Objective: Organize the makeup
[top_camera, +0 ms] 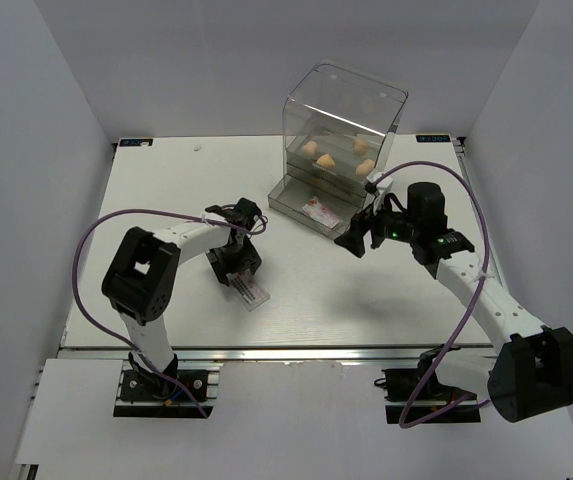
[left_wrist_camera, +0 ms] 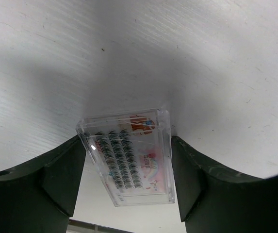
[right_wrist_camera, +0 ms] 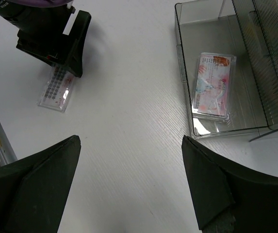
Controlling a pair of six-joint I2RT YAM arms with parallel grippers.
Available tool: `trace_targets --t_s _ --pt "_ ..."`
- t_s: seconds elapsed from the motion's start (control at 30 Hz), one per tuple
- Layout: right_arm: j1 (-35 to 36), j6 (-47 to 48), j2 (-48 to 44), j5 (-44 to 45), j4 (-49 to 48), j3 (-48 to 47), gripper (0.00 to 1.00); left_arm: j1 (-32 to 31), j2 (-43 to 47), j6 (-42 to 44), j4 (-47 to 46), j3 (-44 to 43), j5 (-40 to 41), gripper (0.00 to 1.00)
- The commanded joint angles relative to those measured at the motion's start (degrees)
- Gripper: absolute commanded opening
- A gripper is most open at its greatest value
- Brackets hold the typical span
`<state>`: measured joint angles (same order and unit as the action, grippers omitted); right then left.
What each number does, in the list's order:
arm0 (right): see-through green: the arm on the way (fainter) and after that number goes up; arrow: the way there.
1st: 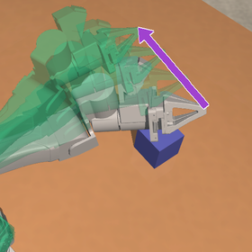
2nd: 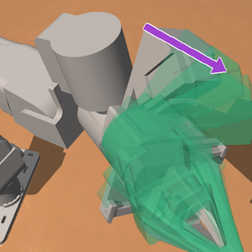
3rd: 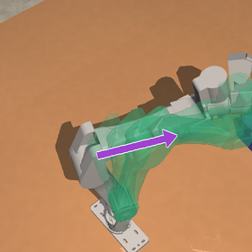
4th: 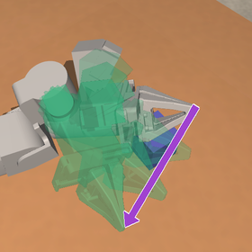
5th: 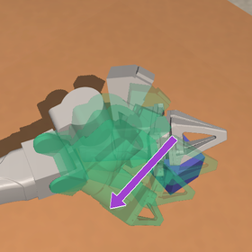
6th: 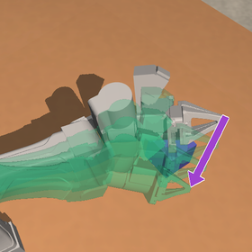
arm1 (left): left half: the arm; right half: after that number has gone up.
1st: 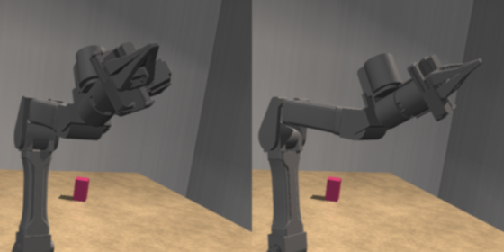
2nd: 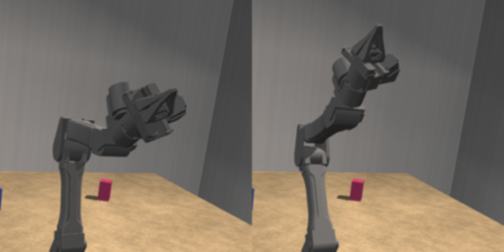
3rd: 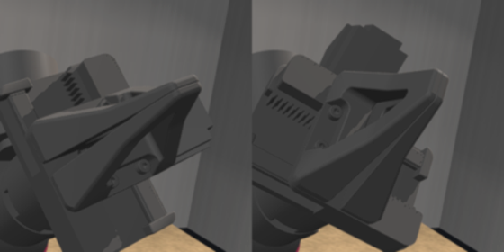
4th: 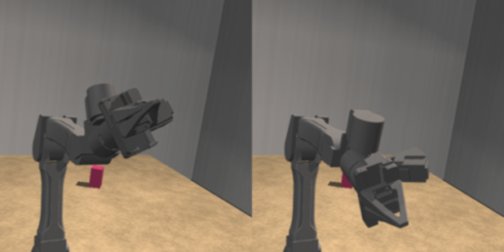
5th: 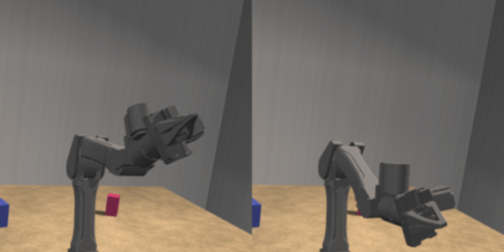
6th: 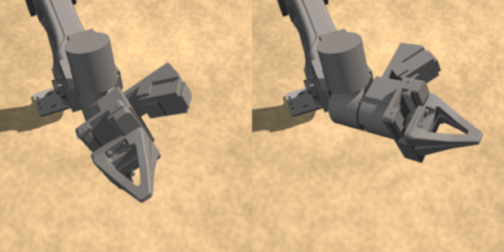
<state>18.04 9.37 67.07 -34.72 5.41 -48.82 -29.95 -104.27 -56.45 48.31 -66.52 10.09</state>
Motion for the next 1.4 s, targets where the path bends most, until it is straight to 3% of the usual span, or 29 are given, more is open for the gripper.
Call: trace_targets --t_s 0.0,0.03,0.17,0.33,0.47,0.5,0.53,0.57,0.63,0.7,0.83,0.93,1.1,1.37 --pt "-0.7 -0.6 -1.6 -0.9 -2.0 0.1 0.89 -0.5 3.9 0.2 -0.1 -1.0 -0.9 0.35" --pt "-0.7 -0.6 -1.8 -0.9 -1.8 0.0 0.89 -0.4 4.6 0.2 -1.5 -1.2 -1.9 0.28" --pt "-2.0 -0.8 -2.1 -0.8 -1.4 -1.0 0.89 -0.5 8.3 -0.9 -8.7 -1.2 -10.0 0.15" --pt "-3.6 -1.0 -3.1 -0.3 -1.0 -1.9 0.85 -0.4 8.7 -4.1 -19.3 -3.2 -17.7 0.11" --pt "-5.1 -1.8 -4.3 -0.3 -1.1 -1.6 0.67 -0.1 4.9 -5.3 -24.5 -8.2 -21.3 0.09" --pt "-5.4 -2.1 -4.8 -0.1 -1.0 -1.5 0.54 0.0 3.8 -5.6 -26.0 -10.9 -22.6 0.08" --pt "-5.6 -2.1 -5.1 0.1 -1.0 -1.4 0.48 0.1 2.7 -5.8 -26.5 -12.5 -23.4 0.07" --pt "-5.6 -2.1 -5.4 0.4 -1.0 -1.2 0.33 0.2 0.2 -5.9 -27.0 -14.1 -24.0 0.06" --pt "-5.7 -2.2 -6.3 1.3 -1.2 -0.9 0.22 0.4 -2.5 -6.0 -26.9 -19.7 -25.1 0.06" --pt "-5.9 -2.0 -7.0 1.6 -1.1 -0.5 0.14 0.6 -6.3 -6.0 -26.2 -23.4 -25.5 0.06" --pt "-6.3 -1.9 -7.7 1.9 -0.9 0.1 0.14 1.1 -11.3 -6.4 -24.4 -30.8 -25.1 0.05" --pt "-6.6 -2.0 -8.1 1.9 -0.8 0.6 0.14 1.6 -14.0 -7.3 -22.8 -34.5 -23.6 0.07" --pt "-6.8 -2.1 -8.1 1.8 -0.9 1.1 0.14 2.4 -16.3 -9.5 -24.7 -36.0 -22.3 0.20" --pt "-7.0 -2.1 -8.2 1.8 -0.8 1.4 0.14 2.7 -19.0 -10.8 -24.9 -36.8 -22.6 0.54"
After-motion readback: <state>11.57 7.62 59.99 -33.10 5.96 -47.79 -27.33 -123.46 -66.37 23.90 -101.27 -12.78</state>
